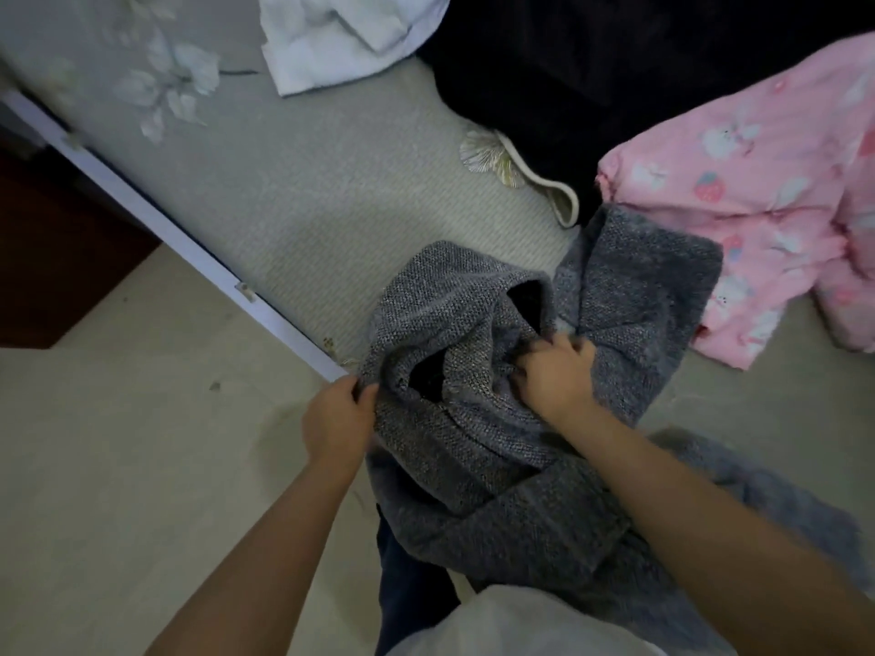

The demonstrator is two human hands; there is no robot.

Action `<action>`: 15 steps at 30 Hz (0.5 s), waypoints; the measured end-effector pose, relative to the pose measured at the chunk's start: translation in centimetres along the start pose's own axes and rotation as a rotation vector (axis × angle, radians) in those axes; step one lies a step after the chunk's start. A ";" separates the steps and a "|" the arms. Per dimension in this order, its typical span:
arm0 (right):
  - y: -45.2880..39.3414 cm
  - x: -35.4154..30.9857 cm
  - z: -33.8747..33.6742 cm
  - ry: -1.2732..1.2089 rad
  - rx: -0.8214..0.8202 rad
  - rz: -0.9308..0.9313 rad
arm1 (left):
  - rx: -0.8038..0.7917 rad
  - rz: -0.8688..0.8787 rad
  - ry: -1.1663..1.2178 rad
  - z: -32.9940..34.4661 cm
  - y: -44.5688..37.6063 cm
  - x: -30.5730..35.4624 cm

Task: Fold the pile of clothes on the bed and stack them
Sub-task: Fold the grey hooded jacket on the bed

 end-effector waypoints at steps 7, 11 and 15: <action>9.8 6.4 -15.6 -0.362 0.765 0.051 | 0.336 0.784 -0.193 -9.1 2.1 15.9; 14.8 10.6 -24.9 -0.369 1.049 0.100 | 0.500 1.002 -0.268 -14.7 4.2 26.5; 21.0 17.0 -33.4 -0.393 1.340 0.233 | 0.637 1.223 -0.304 -22.3 7.2 37.1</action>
Point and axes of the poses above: each hand's wrist, its own y-axis away from the middle knuckle, its own z-axis out of the palm, x = y × z, the point moved 7 cm from there along -y, towards the middle knuckle, and after that the axes turned 8 degrees about z, right-handed, at the moved point
